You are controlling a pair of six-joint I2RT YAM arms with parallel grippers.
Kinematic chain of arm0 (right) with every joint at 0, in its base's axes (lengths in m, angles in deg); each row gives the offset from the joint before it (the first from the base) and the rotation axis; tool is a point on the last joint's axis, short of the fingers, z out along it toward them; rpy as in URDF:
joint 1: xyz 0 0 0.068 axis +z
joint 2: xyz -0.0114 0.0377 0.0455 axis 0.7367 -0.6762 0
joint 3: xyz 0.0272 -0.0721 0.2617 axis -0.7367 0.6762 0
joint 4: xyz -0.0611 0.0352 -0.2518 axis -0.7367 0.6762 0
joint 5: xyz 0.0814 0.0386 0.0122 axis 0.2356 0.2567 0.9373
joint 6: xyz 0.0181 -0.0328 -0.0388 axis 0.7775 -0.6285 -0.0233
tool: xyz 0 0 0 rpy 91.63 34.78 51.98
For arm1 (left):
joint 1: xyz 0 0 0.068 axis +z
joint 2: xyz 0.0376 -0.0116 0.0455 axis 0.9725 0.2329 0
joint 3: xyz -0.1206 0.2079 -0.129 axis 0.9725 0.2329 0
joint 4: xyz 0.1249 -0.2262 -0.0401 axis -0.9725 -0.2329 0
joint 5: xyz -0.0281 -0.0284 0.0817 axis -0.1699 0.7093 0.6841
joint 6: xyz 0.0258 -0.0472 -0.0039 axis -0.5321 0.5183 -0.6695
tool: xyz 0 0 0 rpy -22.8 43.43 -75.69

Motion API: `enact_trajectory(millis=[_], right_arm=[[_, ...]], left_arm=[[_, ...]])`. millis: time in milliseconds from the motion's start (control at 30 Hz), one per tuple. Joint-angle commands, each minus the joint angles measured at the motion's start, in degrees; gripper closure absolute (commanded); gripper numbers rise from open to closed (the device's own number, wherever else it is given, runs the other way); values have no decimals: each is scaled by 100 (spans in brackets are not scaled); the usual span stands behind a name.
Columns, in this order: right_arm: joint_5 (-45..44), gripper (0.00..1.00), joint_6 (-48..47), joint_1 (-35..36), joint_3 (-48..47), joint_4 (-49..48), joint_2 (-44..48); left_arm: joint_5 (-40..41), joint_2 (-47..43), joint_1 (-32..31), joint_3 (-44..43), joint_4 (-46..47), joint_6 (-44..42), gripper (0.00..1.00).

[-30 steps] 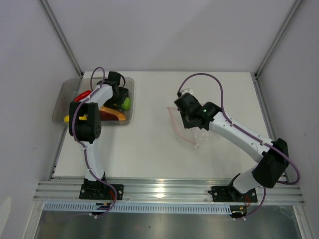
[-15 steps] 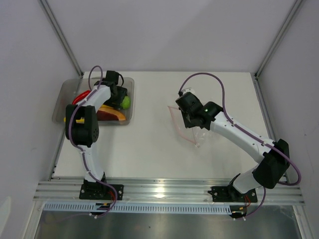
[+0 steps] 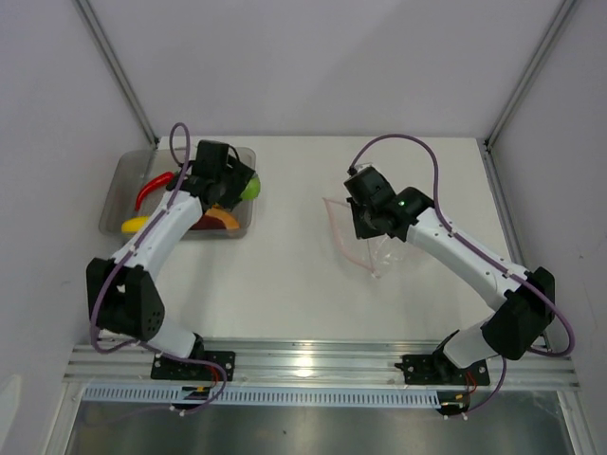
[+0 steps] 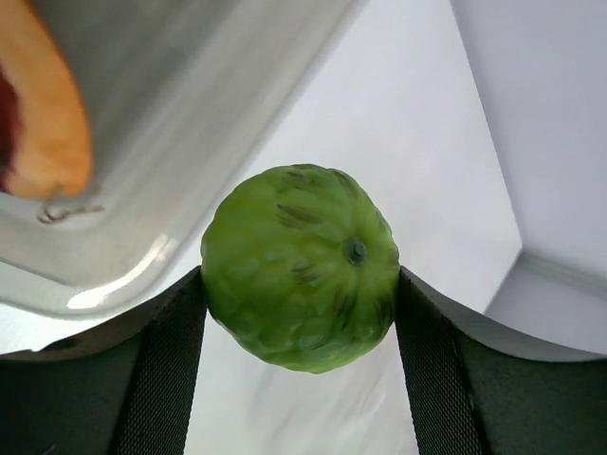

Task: Place the food in the zip-top bag and seal the zipper
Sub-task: Pick up the fake fruit from the bin, then place the fake fruit in the zipper food storage bag.

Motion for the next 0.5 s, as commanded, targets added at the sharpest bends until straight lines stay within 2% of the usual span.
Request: enact_trajectory(millis=[0, 100, 133, 167, 267, 300, 467], right_arm=[[220, 100, 125, -50, -312, 155, 314], [369, 100, 152, -67, -259, 199, 428], [492, 100, 160, -67, -259, 217, 446], [519, 100, 160, -67, -268, 287, 455], [738, 100, 213, -76, -303, 392, 463], [818, 100, 222, -76, -312, 401, 472], [1520, 100, 406, -76, -355, 516, 516]], left_arm=[[-363, -838, -523, 504, 644, -673, 99], [-1125, -1486, -884, 1146, 1425, -1218, 99], [-1703, -1664, -937, 1426, 1662, -1437, 99], [-2048, -1839, -1007, 1768, 2343, -1544, 99], [-2927, -2499, -1270, 2418, 3182, -1641, 100], [-3026, -2622, -1428, 2474, 3533, -1650, 99], [-3229, -3106, -2183, 2764, 4142, -1738, 99]])
